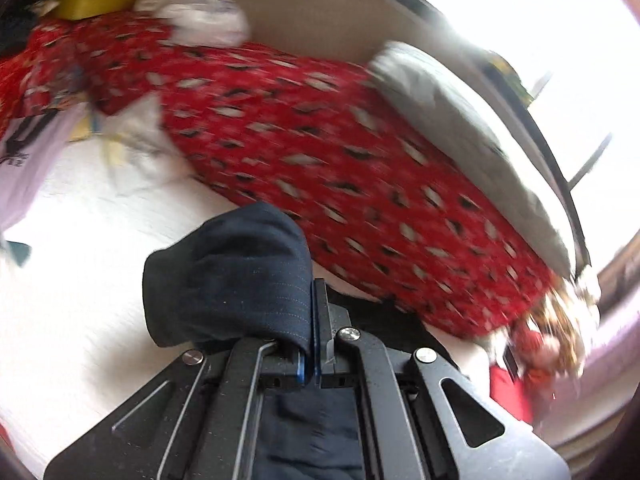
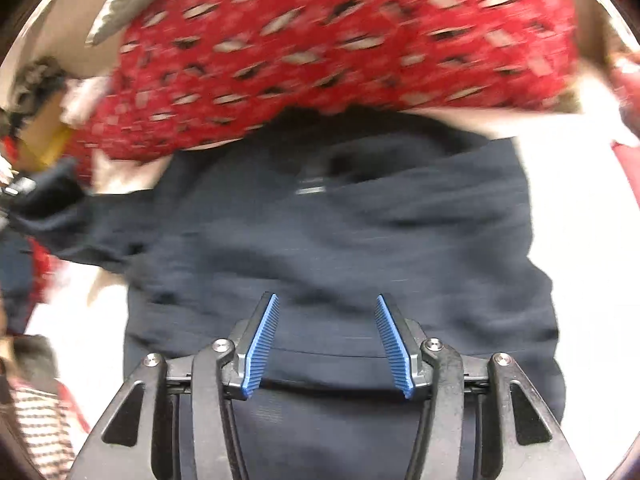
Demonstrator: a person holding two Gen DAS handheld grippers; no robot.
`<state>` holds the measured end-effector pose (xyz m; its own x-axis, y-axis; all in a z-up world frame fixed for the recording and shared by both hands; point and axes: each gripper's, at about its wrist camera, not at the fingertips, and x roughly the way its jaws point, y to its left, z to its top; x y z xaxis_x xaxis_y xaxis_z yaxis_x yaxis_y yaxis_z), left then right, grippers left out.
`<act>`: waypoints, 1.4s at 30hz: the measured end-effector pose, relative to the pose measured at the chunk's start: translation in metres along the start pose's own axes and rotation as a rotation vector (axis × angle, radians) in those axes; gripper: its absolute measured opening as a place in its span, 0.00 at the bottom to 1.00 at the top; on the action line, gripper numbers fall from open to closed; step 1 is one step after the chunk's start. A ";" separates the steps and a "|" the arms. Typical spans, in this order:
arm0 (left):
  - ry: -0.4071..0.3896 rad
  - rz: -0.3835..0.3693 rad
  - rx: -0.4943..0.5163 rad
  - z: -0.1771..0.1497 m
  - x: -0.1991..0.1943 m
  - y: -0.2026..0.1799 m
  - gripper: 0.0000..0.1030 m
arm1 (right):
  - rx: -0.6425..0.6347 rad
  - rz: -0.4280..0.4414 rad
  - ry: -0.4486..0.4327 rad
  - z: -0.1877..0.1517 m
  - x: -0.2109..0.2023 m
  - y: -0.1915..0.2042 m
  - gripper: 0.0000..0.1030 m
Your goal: Fold large clothes
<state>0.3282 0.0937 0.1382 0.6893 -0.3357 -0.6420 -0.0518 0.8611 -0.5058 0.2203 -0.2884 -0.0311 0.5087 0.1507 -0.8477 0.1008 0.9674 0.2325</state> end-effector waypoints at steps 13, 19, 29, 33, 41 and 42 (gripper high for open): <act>0.249 0.024 0.249 -0.146 0.091 -0.145 0.00 | 0.085 -0.043 -0.026 -0.058 0.019 -0.087 0.64; 0.457 0.170 0.330 -0.220 0.157 -0.145 0.01 | 0.039 -0.048 -0.034 -0.057 0.023 -0.080 0.71; 0.392 -0.074 0.112 -0.179 0.060 -0.060 0.27 | 0.025 0.073 -0.130 -0.024 -0.014 -0.047 0.70; 0.347 0.013 -0.016 -0.154 0.054 -0.004 0.28 | -0.169 0.146 -0.213 -0.011 -0.026 0.022 0.70; 0.388 -0.010 -0.186 -0.162 0.069 0.043 0.28 | -0.519 -0.045 -0.142 -0.023 0.037 0.140 0.64; 0.386 -0.010 -0.181 -0.162 0.070 0.041 0.28 | -0.515 -0.054 -0.116 -0.022 0.048 0.142 0.60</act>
<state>0.2571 0.0435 -0.0209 0.3709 -0.4917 -0.7879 -0.1960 0.7878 -0.5839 0.2399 -0.1390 -0.0491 0.6088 0.1022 -0.7867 -0.2881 0.9524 -0.0993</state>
